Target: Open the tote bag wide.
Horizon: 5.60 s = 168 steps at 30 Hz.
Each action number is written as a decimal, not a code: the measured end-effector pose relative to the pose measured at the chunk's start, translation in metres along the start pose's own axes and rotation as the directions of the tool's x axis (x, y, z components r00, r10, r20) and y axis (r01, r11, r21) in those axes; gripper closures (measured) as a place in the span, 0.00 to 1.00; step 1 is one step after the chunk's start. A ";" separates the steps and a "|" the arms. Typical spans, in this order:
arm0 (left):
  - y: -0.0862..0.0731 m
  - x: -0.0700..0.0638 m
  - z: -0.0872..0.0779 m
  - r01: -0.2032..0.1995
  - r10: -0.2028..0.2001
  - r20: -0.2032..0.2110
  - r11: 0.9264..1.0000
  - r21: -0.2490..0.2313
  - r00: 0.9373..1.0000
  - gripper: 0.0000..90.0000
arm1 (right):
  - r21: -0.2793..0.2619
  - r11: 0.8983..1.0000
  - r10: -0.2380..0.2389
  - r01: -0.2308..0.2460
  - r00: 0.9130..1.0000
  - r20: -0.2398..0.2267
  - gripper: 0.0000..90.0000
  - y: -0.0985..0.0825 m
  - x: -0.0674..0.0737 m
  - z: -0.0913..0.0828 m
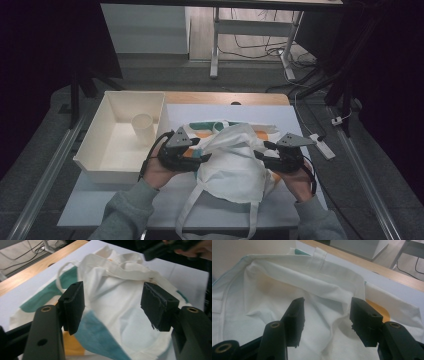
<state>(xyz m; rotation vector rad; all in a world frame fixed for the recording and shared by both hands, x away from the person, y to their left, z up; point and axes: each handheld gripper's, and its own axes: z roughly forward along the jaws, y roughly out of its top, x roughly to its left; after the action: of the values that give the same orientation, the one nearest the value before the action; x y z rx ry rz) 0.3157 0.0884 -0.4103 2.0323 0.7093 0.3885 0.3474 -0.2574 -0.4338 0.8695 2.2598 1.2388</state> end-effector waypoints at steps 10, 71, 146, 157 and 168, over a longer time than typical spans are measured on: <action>0.002 0.016 0.046 0.039 -0.039 0.002 0.997 0.067 0.999 0.43 | 0.025 1.000 0.006 -0.006 1.000 0.010 0.50 -0.006 -0.004 0.004; -0.020 0.042 0.056 0.127 -0.121 -0.085 0.990 0.064 0.989 0.93 | 0.075 0.983 0.145 -0.168 0.958 0.246 0.98 -0.018 -0.076 -0.030; -0.027 0.041 0.086 0.113 -0.108 -0.044 0.983 0.146 0.993 0.92 | 0.373 0.892 -0.172 0.256 0.955 -0.244 0.89 -0.026 0.053 0.098; -0.027 0.039 0.084 0.108 -0.103 -0.051 0.986 0.129 0.993 0.92 | 0.277 0.927 -0.183 0.251 0.951 -0.250 0.99 -0.018 0.050 0.068; -0.025 0.037 0.081 0.101 -0.097 -0.041 0.987 0.124 0.994 0.93 | 0.239 0.944 -0.150 0.228 0.940 -0.305 0.99 -0.018 0.059 0.041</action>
<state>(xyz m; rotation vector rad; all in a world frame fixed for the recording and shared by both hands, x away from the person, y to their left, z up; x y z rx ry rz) 0.3785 0.0676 -0.4743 2.1026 0.8716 0.3293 0.3250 -0.1993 -0.4739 0.5695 2.7191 1.0351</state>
